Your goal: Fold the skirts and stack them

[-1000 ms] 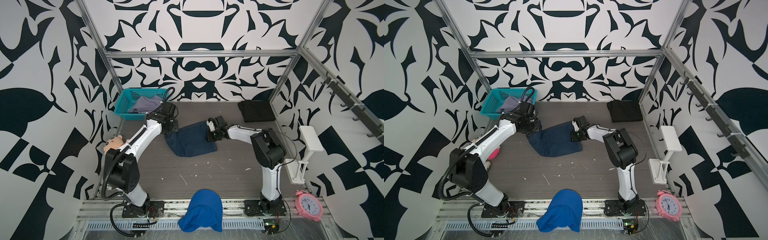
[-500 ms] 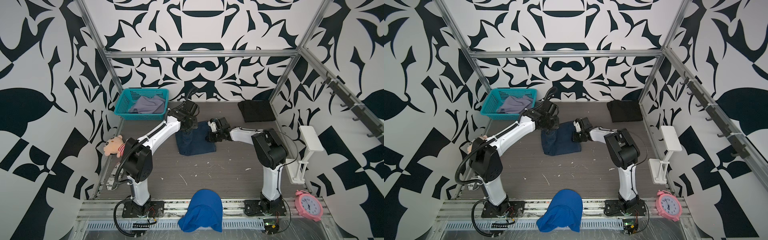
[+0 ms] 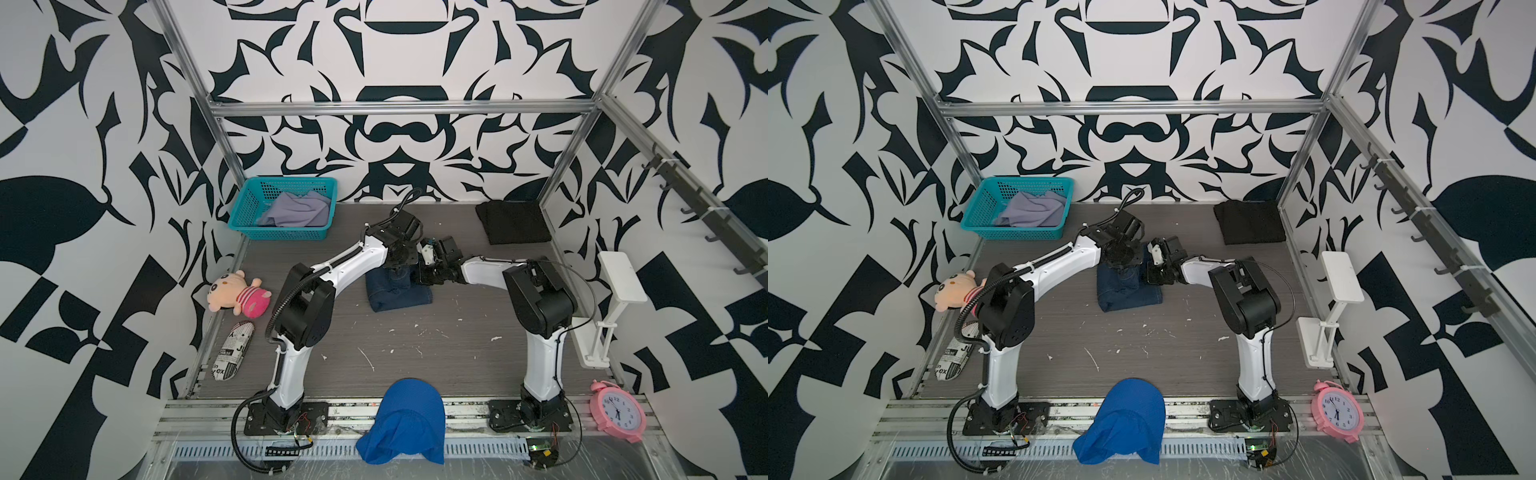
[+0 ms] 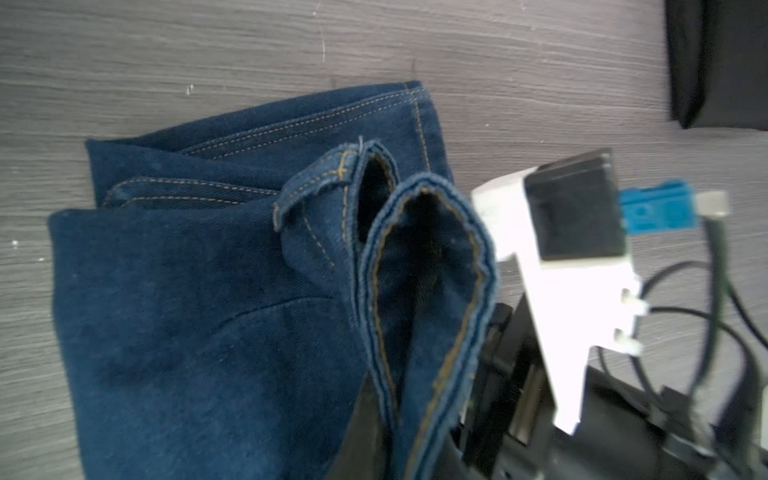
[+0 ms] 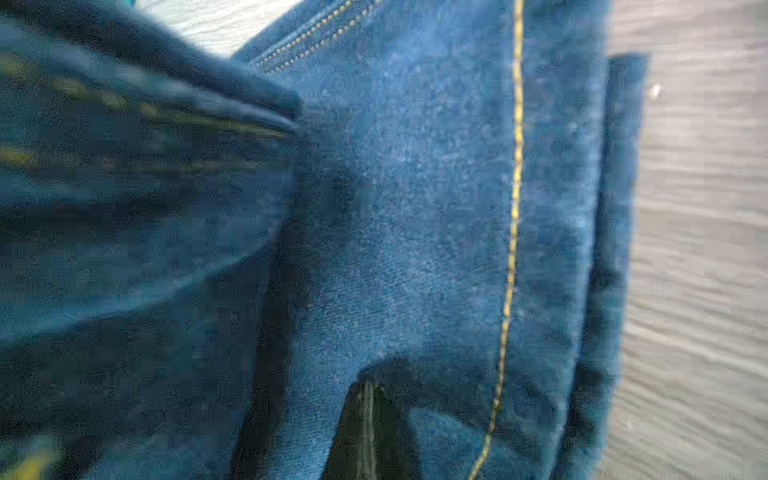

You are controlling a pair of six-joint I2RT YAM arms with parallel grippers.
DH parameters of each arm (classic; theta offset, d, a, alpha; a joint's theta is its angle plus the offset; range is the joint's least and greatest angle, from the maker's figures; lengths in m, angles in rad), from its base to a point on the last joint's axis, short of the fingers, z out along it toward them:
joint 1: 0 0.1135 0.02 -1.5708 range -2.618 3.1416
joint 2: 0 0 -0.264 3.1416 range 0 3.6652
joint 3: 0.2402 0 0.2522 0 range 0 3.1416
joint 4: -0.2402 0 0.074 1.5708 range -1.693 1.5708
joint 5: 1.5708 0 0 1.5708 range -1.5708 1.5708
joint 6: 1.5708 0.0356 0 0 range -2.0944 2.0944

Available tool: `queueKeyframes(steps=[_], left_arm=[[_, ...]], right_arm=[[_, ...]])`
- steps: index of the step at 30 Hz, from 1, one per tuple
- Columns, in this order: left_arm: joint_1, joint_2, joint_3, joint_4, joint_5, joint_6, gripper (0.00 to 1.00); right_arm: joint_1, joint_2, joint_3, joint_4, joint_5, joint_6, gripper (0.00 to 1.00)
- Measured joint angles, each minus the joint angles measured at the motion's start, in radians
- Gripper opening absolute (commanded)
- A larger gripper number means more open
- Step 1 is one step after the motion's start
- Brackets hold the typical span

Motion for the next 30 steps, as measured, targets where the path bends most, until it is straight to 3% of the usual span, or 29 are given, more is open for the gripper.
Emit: queueKeyframes(steps=[8,15,18,23,30], left_arm=[[0.025,-0.118,-0.112,-0.007,-0.066,0.022,0.0],[0.163,-0.429,-0.288,-0.081,-0.171,0.067,0.0],[0.211,-0.5,-0.355,-0.096,-0.21,0.08,0.0],[0.202,-0.442,-0.364,-0.103,-0.204,0.097,0.0],[0.164,-0.293,-0.261,-0.117,-0.174,0.118,0.0]], right_arm=[[-0.005,0.0,-0.002,0.003,-0.008,0.0,0.0],[-0.013,0.0,-0.002,0.0,-0.01,0.0,0.0],[-0.013,0.0,-0.002,-0.001,-0.011,0.0,0.0],[-0.013,0.0,-0.002,-0.002,-0.011,0.0,0.0],[-0.014,-0.002,-0.002,-0.007,-0.011,-0.002,0.0]])
